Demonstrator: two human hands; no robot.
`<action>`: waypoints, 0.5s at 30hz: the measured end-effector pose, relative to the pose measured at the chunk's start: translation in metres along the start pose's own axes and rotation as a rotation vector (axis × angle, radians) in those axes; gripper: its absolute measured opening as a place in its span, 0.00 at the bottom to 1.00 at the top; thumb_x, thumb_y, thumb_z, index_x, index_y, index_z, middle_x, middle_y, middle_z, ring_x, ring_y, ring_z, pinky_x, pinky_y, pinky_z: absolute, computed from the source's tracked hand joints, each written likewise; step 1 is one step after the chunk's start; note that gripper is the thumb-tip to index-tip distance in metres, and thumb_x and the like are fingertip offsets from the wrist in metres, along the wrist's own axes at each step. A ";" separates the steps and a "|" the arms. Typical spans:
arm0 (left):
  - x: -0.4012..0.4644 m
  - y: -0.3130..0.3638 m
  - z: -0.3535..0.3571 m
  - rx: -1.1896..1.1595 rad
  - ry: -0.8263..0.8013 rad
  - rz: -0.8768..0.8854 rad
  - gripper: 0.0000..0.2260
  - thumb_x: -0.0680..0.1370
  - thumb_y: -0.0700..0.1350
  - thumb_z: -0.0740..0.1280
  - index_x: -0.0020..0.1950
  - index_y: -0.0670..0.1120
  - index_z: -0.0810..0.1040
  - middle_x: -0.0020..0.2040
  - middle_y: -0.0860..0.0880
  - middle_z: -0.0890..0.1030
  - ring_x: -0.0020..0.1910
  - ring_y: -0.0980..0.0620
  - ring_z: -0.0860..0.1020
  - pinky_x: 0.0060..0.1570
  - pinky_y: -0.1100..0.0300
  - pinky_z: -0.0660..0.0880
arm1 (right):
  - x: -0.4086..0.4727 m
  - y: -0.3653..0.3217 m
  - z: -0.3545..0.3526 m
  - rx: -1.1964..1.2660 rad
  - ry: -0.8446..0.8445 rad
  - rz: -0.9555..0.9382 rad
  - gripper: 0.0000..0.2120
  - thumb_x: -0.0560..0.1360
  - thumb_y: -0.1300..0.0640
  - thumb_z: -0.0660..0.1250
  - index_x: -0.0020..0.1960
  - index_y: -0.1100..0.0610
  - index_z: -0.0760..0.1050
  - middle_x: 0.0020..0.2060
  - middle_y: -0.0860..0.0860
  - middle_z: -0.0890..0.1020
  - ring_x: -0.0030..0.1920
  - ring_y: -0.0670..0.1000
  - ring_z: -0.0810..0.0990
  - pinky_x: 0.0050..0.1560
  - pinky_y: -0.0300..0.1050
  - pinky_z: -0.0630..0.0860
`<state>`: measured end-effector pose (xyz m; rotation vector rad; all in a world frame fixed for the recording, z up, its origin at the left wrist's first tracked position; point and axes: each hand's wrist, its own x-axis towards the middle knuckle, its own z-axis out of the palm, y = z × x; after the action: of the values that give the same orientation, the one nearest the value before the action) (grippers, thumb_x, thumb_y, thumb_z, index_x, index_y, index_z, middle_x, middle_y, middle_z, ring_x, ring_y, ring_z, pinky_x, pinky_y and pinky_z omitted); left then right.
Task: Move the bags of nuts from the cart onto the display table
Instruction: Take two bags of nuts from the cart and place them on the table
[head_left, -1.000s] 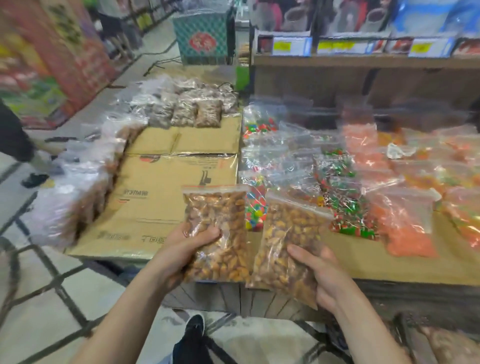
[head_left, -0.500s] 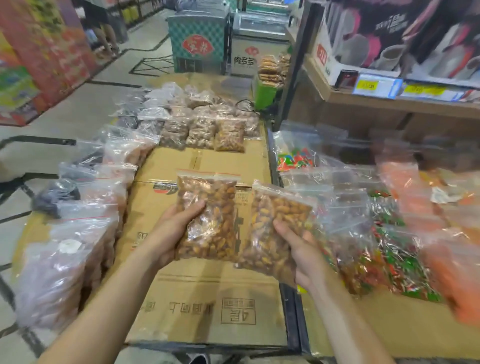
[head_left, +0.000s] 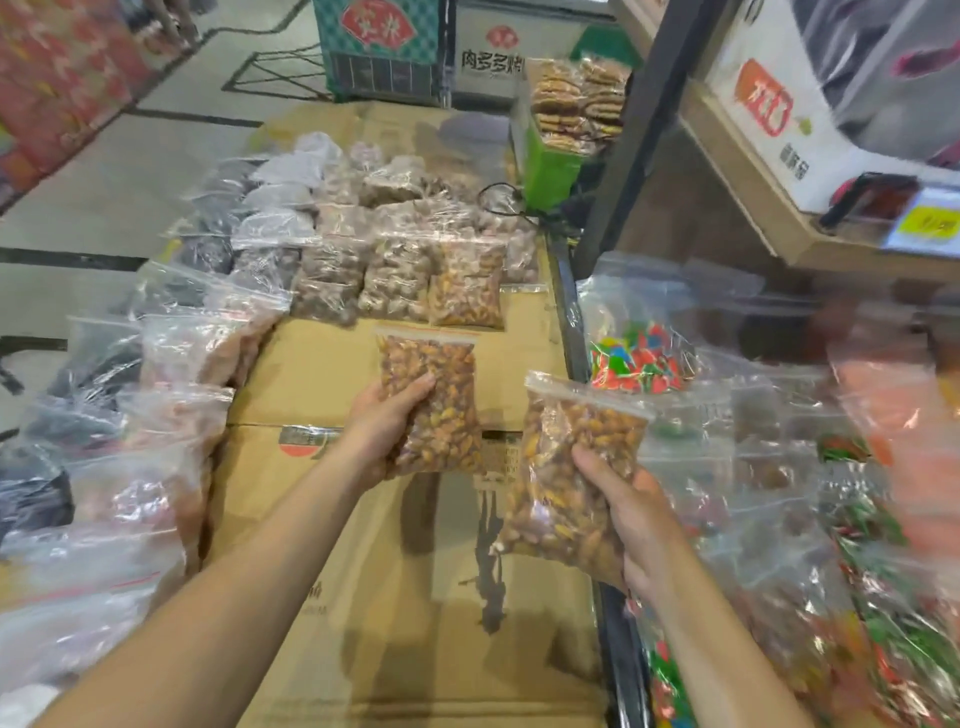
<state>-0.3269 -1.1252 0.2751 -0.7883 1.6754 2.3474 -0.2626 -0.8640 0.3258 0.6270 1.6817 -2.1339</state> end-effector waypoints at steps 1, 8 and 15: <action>0.019 0.005 0.008 0.007 -0.004 0.002 0.16 0.76 0.47 0.75 0.61 0.42 0.82 0.51 0.41 0.87 0.47 0.42 0.87 0.46 0.46 0.83 | 0.009 0.001 0.001 0.002 0.013 0.006 0.17 0.73 0.55 0.76 0.61 0.58 0.81 0.50 0.60 0.88 0.50 0.61 0.88 0.59 0.65 0.81; 0.133 0.037 0.058 0.120 -0.002 0.051 0.20 0.74 0.52 0.77 0.62 0.46 0.80 0.52 0.46 0.87 0.49 0.46 0.86 0.48 0.50 0.84 | 0.057 0.012 0.010 -0.100 -0.015 -0.013 0.34 0.64 0.47 0.84 0.66 0.52 0.77 0.56 0.53 0.88 0.57 0.57 0.87 0.64 0.63 0.79; 0.167 0.029 0.053 0.772 0.186 0.175 0.33 0.75 0.68 0.65 0.66 0.42 0.72 0.61 0.44 0.80 0.60 0.40 0.79 0.57 0.50 0.75 | 0.078 0.008 0.016 -0.336 0.002 -0.095 0.48 0.57 0.29 0.82 0.71 0.47 0.72 0.58 0.44 0.86 0.57 0.48 0.86 0.64 0.58 0.80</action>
<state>-0.4984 -1.1170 0.2287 -0.7192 2.5458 1.4972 -0.3253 -0.8812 0.2800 0.4572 2.0445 -1.8449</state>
